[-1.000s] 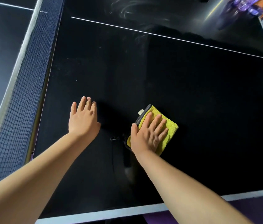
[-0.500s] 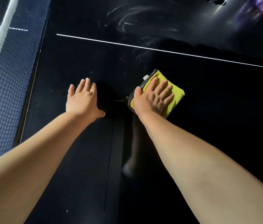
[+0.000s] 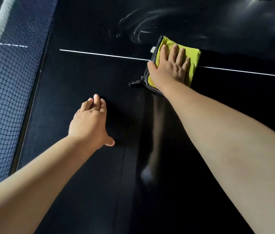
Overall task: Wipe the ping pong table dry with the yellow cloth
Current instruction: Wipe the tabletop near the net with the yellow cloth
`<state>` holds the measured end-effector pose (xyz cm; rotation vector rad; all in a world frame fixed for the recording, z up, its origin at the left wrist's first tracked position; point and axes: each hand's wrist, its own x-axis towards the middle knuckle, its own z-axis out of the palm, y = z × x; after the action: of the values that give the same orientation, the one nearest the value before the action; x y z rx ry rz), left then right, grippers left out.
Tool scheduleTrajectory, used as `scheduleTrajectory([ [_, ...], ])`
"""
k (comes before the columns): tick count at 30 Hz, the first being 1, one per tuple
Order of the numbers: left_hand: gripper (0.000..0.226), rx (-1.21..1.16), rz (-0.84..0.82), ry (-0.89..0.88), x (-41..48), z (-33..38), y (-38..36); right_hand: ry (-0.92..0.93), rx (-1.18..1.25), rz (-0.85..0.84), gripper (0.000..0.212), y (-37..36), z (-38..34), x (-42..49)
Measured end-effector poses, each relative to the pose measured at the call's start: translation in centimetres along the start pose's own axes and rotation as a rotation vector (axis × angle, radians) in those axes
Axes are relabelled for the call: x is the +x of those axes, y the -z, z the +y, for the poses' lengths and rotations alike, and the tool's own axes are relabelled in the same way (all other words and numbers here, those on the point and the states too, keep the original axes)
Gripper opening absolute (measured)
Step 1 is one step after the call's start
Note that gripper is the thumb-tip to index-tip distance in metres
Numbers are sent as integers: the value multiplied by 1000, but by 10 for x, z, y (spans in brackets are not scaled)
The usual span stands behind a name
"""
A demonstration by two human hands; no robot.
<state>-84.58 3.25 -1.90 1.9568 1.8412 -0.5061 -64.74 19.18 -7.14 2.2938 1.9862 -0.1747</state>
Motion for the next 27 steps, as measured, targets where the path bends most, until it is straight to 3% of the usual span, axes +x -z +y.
scheduleTrajectory([
  [4,130,6,-9,4,0,1,2,312,-61,-20,69,4,7,15],
  [10,131,-22,-12,35,0,0,0,556,-135,-47,69,2,6,-7],
  [17,123,-75,76,52,-11,-3,-7,702,-149,-48,72,-9,6,-88],
  [21,97,-14,318,-27,-44,4,-26,721,-214,-75,75,-15,7,-151],
  [27,71,-137,377,-22,-111,-14,-58,751,-279,-76,78,-26,14,-251],
])
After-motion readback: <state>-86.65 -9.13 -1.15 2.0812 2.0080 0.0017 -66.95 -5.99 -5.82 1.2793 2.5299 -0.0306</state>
